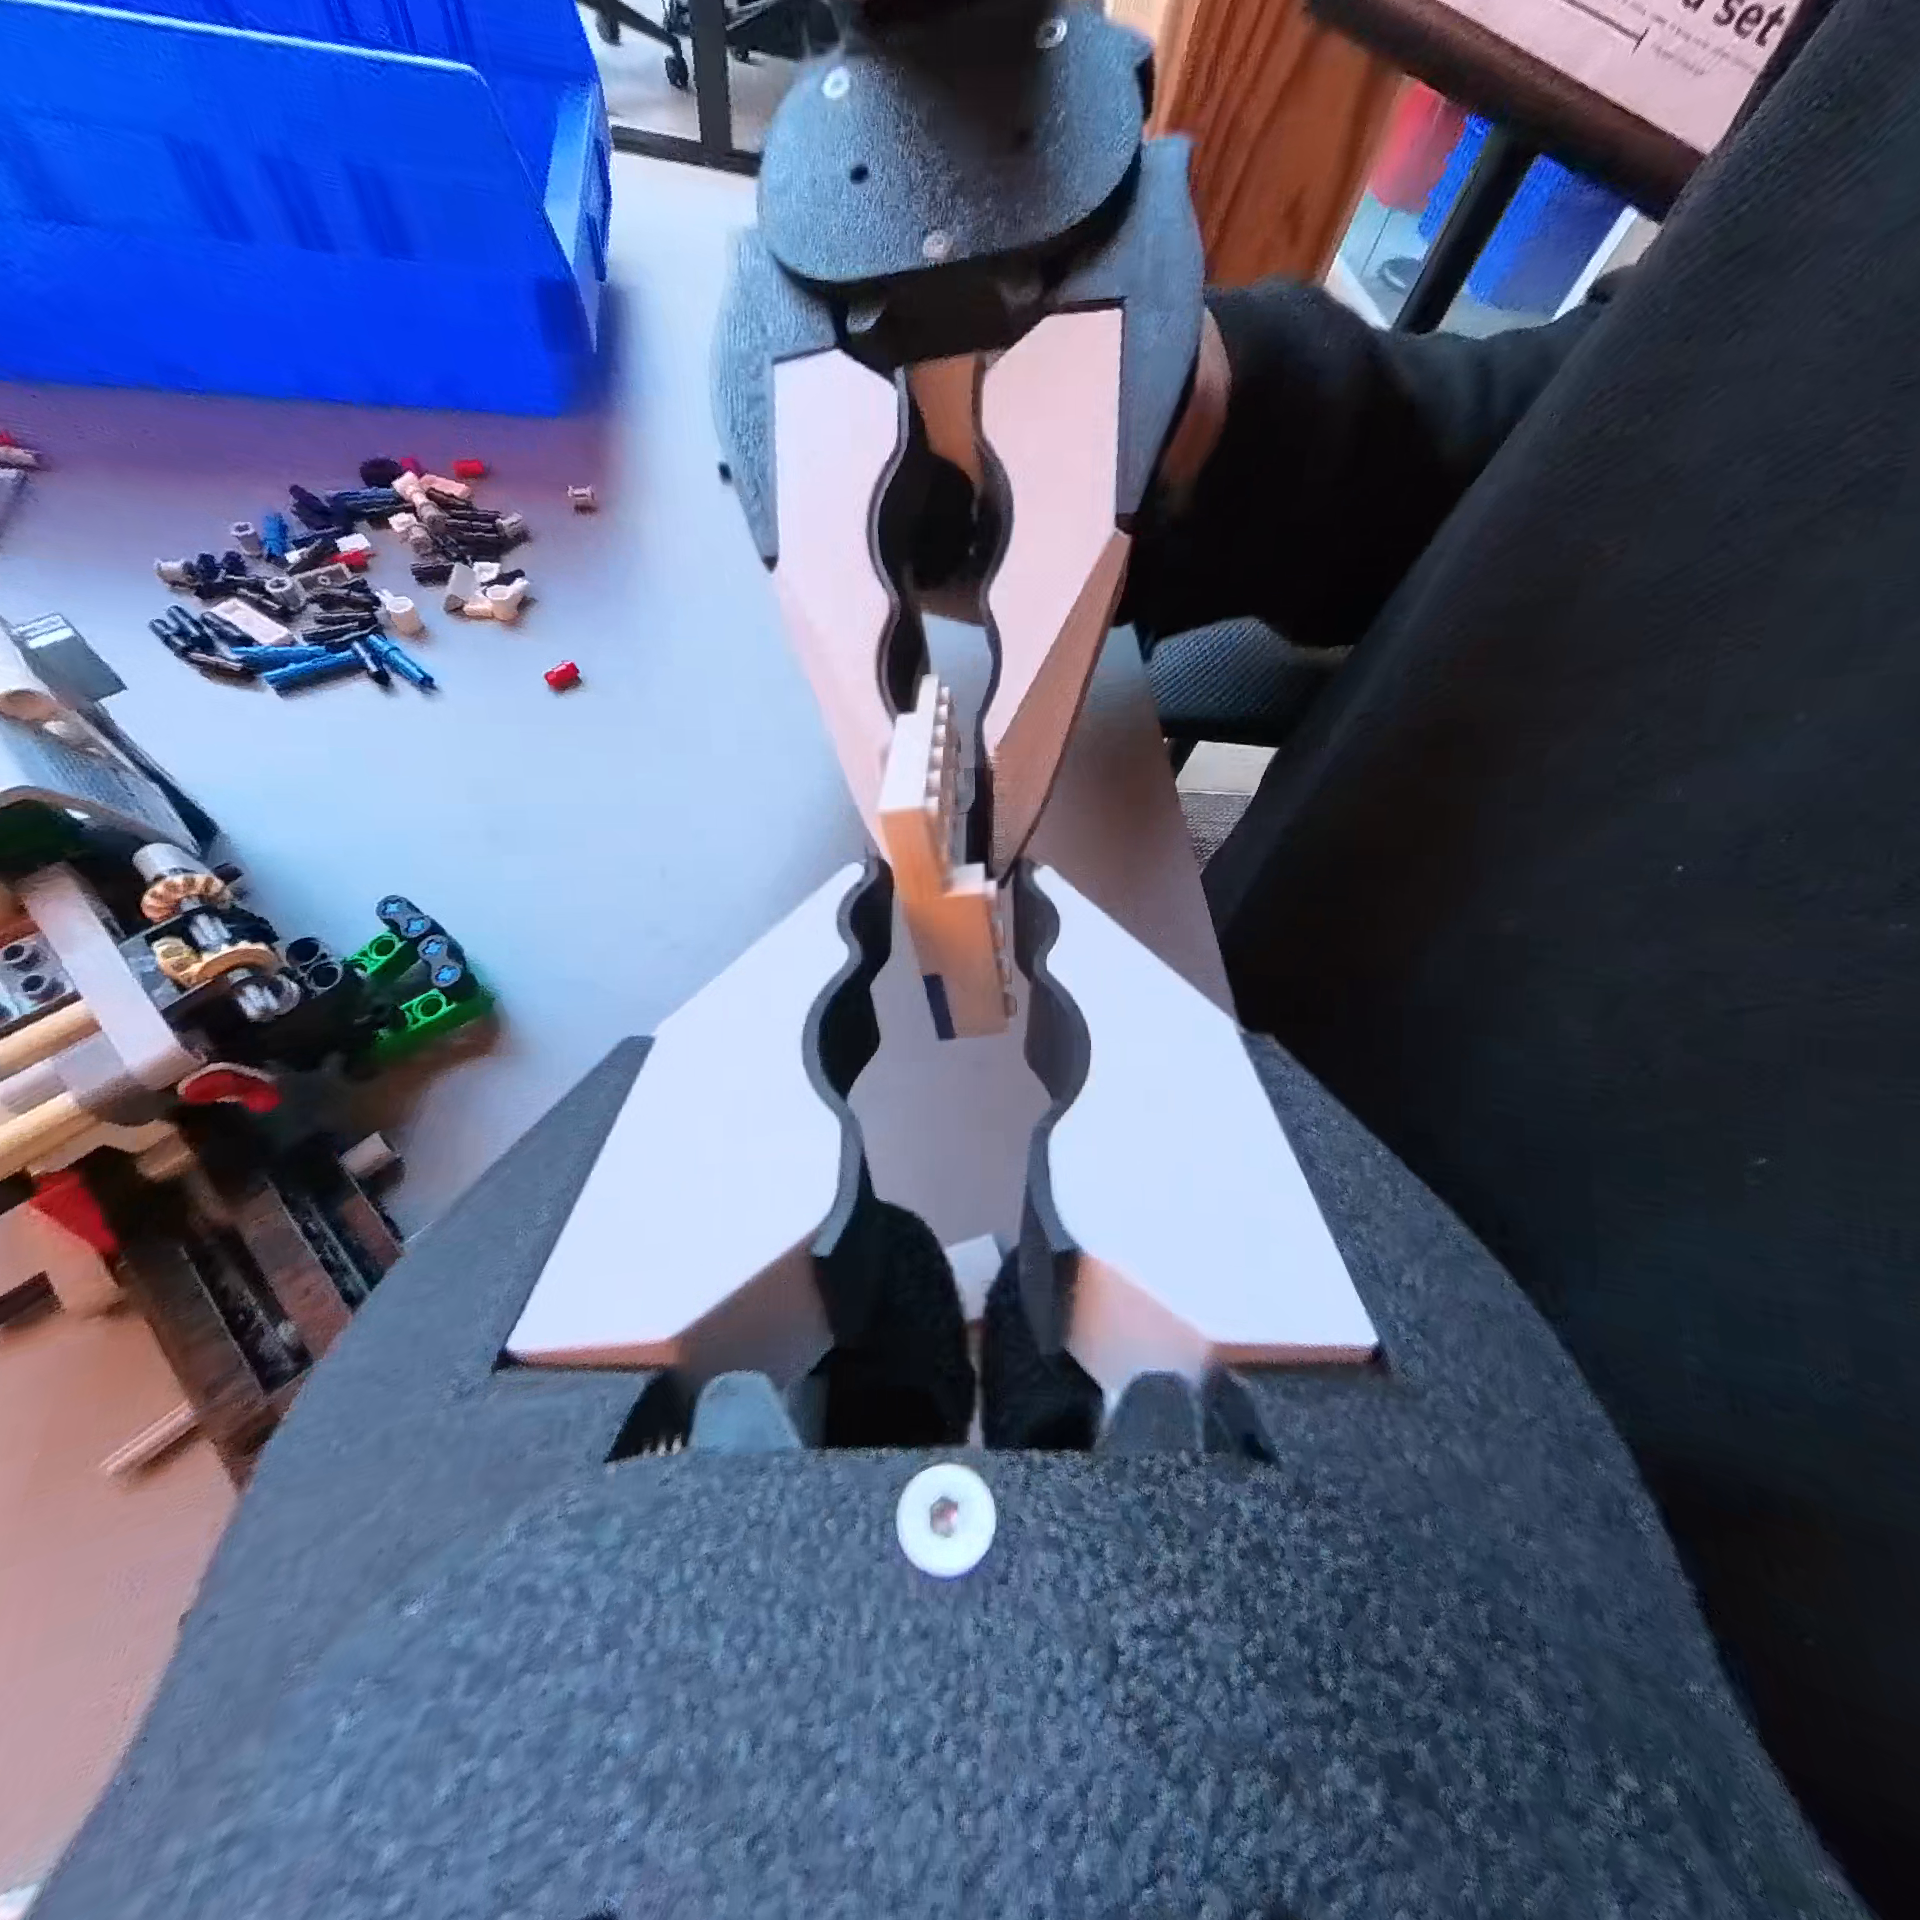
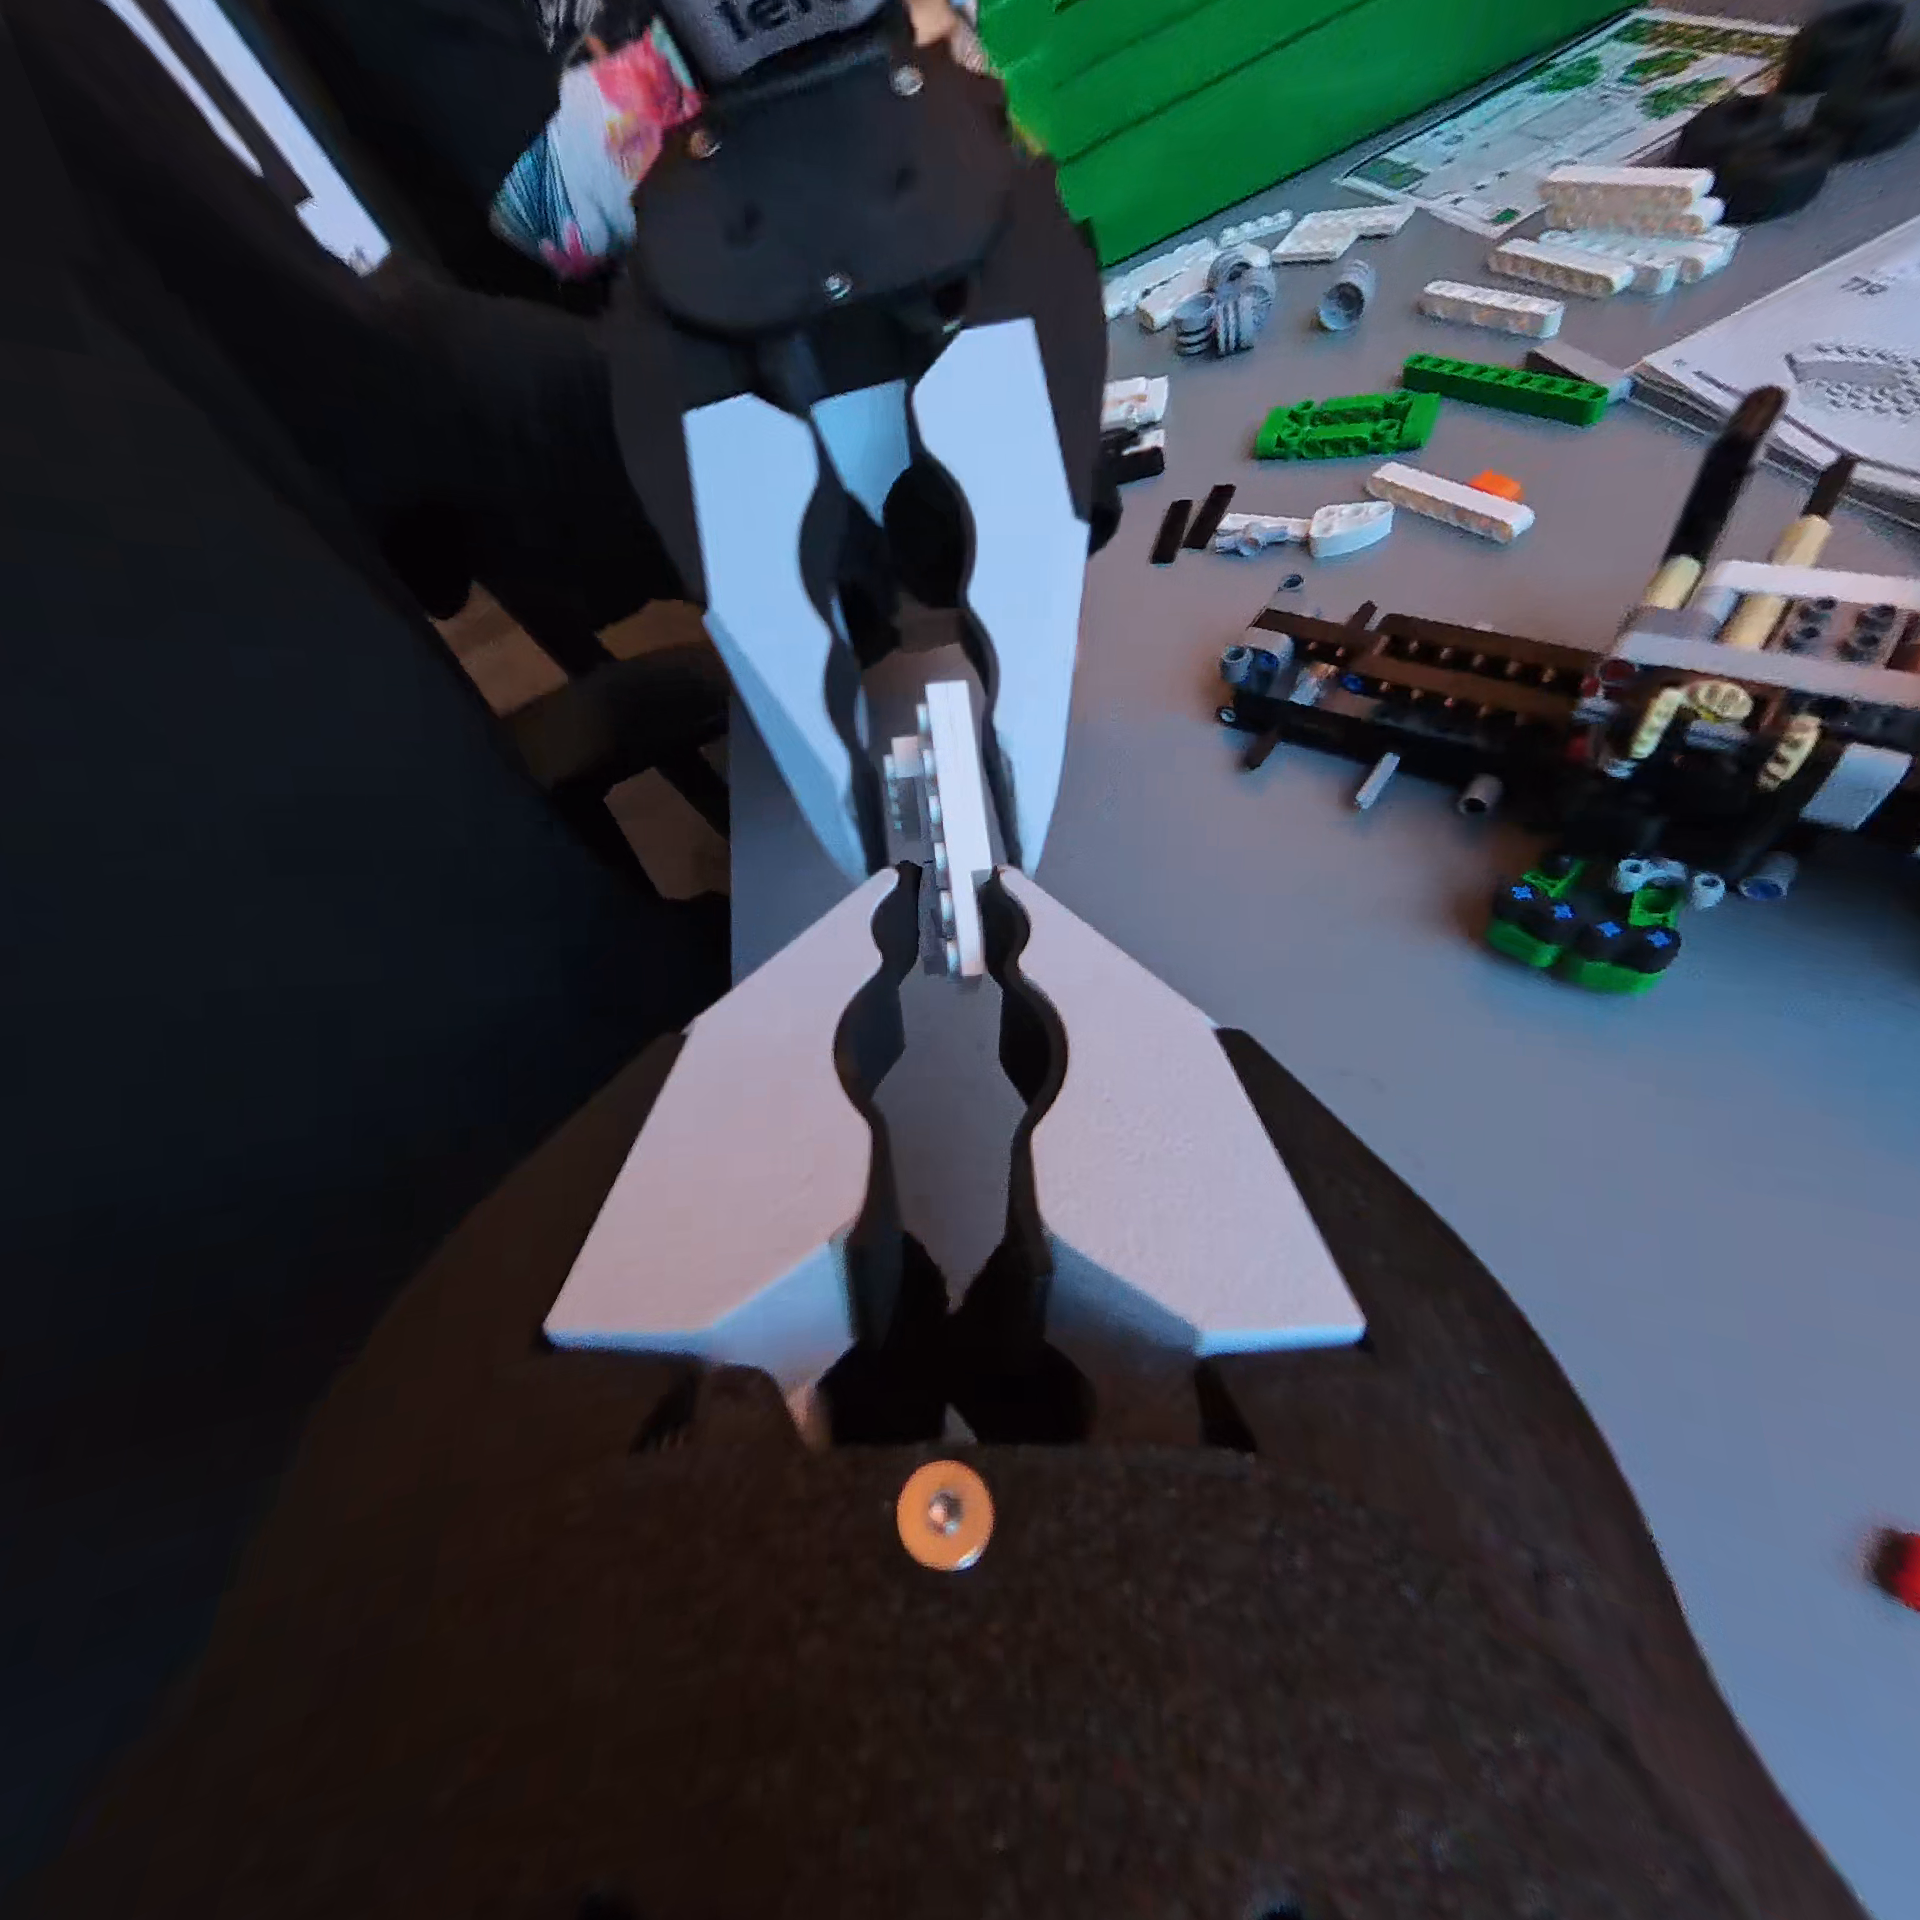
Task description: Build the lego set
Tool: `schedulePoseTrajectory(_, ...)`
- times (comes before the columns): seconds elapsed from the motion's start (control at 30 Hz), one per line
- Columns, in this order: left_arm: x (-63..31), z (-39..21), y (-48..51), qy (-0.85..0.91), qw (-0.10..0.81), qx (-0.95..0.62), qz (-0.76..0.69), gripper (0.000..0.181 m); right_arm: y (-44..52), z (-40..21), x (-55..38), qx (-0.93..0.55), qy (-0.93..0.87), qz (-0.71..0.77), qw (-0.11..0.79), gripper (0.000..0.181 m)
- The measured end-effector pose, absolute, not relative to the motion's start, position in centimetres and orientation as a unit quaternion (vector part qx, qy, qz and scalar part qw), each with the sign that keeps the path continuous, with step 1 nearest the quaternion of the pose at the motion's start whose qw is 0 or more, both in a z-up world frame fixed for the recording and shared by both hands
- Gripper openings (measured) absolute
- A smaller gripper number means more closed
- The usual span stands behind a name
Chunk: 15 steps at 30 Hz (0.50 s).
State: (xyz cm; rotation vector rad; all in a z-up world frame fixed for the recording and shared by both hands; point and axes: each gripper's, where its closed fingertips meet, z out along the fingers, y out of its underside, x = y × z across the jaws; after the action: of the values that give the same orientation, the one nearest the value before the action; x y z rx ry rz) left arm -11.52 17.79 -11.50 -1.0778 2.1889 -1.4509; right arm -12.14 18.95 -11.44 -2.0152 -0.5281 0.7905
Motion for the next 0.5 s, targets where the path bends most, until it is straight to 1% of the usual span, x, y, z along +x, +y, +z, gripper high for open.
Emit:
schedulePoseTrajectory(0.13, -11.8, -11.6, 17.9, 0.758, 0.154, -0.38, -0.508, 0.019, 18.9, -11.5, -12.2, -0.823, -0.226, 0.293, 0.43, 0.011)
schedulePoseTrajectory(0.17, -12.0, -11.6, 17.9, 0.755, 0.15, -0.38, -0.513, 0.015, 18.9, -11.5, -12.3, -0.824, -0.226, 0.292, 0.429, 0.011)
schedulePoseTrajectory(0.3, -12.5, -11.6, 17.6, 0.739, 0.143, -0.386, -0.533, 0.014, 18.6, -11.1, -12.4, -0.829, -0.238, 0.288, 0.416, 0.011)
schedulePoseTrajectory(0.4, -12.5, -11.8, 17.9, 0.738, 0.157, -0.394, -0.524, 0.014, 18.7, -11.5, -12.1, -0.845, -0.239, 0.268, 0.396, 0.012)
schedulePoseTrajectory(0.5, -12.5, -11.1, 18.6, 0.71, 0.169, -0.411, -0.546, 0.014, 18.7, -10.4, -11.9, -0.834, -0.23, 0.279, 0.416, 0.022)
